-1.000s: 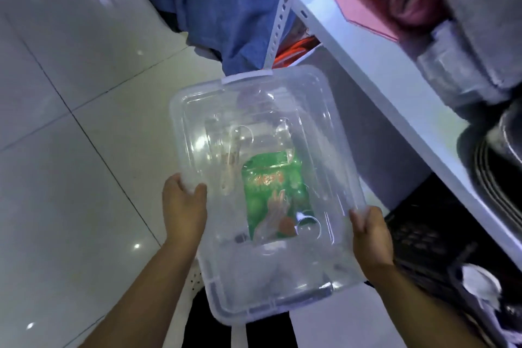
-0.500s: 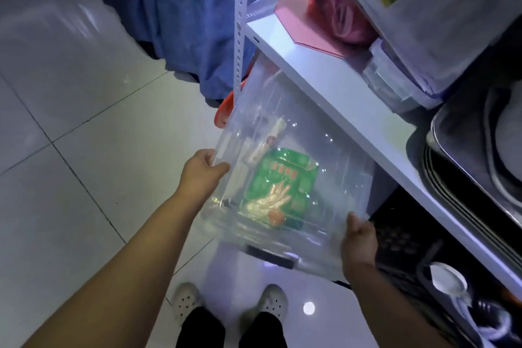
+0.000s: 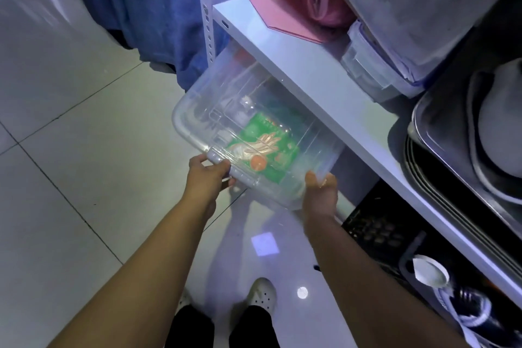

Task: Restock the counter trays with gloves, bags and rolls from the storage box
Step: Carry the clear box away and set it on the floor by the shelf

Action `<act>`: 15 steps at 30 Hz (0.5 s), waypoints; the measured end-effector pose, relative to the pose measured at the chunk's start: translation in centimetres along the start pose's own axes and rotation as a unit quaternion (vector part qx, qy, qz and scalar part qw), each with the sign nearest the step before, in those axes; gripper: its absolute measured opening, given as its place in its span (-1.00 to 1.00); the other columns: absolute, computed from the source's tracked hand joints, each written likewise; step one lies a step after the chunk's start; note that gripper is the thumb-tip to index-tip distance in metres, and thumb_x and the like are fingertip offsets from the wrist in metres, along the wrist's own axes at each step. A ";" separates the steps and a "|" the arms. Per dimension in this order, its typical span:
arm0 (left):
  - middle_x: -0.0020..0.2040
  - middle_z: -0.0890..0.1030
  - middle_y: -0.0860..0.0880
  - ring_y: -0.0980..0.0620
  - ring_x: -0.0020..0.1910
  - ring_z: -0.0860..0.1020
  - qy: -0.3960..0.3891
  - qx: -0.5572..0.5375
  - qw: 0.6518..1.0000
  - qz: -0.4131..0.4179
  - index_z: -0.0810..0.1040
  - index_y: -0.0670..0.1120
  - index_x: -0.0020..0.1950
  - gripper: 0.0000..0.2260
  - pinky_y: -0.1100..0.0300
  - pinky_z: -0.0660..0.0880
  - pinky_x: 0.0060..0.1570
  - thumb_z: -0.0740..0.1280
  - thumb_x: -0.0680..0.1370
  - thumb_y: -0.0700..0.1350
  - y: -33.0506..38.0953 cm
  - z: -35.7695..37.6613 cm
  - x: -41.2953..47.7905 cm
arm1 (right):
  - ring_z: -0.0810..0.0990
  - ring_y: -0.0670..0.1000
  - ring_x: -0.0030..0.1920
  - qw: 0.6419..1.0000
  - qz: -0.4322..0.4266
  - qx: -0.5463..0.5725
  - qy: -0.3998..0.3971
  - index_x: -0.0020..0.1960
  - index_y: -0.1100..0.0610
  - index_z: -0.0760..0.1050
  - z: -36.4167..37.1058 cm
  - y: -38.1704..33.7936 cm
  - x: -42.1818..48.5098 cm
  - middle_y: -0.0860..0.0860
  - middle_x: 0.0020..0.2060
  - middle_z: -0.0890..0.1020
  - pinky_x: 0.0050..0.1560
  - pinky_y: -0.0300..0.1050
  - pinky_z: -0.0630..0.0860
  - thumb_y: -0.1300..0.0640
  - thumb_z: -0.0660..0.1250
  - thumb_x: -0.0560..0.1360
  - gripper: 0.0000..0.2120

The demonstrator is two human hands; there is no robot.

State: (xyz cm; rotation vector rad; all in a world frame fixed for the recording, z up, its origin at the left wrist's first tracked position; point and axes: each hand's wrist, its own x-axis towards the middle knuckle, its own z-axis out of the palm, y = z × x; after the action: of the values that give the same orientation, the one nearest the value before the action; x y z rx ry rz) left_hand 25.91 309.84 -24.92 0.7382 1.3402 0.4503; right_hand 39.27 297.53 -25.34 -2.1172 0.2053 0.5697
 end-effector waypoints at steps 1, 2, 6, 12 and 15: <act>-0.15 0.57 -0.12 -0.01 -0.23 0.59 0.004 -0.004 1.000 0.009 0.29 -0.14 0.20 -0.67 0.23 0.58 -0.31 0.31 0.50 -0.29 0.2 0.6 0.2 | 0.49 0.21 0.12 1.000 -0.014 -0.002 0.000 0.26 0.30 0.35 -0.1 0.5 -0.5 0.26 0.07 0.49 0.18 0.02 0.41 0.15 0.30 0.52 -0.62; -0.17 0.57 -0.09 0.02 -0.25 0.59 0.007 -0.007 1.000 0.018 0.29 -0.13 0.21 -0.67 0.25 0.58 -0.33 0.31 0.50 -0.29 0.4 1.1 0.4 | 0.51 0.24 0.10 1.000 -0.025 -0.002 -0.011 0.21 0.32 0.37 -0.2 1.0 -1.0 0.28 0.04 0.51 0.17 0.06 0.43 0.16 0.30 0.52 -0.66; -0.18 0.55 -0.04 0.06 -0.25 0.57 0.034 -0.026 0.998 0.038 0.23 -0.18 0.34 -0.57 0.20 0.59 -0.16 0.28 0.51 -0.29 1.9 3.1 2.2 | 0.51 0.15 -0.18 0.997 -0.019 0.017 -0.074 -0.22 0.10 0.32 0.5 1.8 -2.7 0.25 -0.26 0.49 -0.04 0.09 0.44 0.11 0.29 0.52 -0.80; -0.15 0.54 -0.04 0.02 -0.19 0.60 0.029 -0.008 0.998 0.060 0.31 -0.10 0.17 -0.71 0.29 0.58 -0.35 0.29 0.51 -0.27 3.9 4.9 4.8 | 0.45 0.00 -0.27 0.994 -0.094 -0.021 -0.049 -0.21 0.13 0.34 1.5 0.8 -1.6 0.03 -0.29 0.48 -0.33 -0.30 0.27 0.16 0.34 0.48 -0.82; -0.13 0.55 -0.02 -0.03 -0.12 0.61 0.025 -0.007 0.998 0.058 0.33 -0.10 0.21 -0.68 0.17 0.60 -0.17 0.31 0.50 -0.26 3.9 5.1 5.2 | 0.47 -0.01 -0.25 0.994 -0.105 0.002 -0.042 -0.25 0.04 0.32 1.8 1.2 -1.5 0.03 -0.27 0.50 -0.21 -0.27 0.33 0.15 0.35 0.48 -0.77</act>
State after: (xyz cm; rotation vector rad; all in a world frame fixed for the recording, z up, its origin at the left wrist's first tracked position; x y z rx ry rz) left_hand 32.33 315.01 -25.53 0.8015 1.3433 0.5731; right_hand 36.94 298.16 -26.41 -2.0741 -0.0640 0.5305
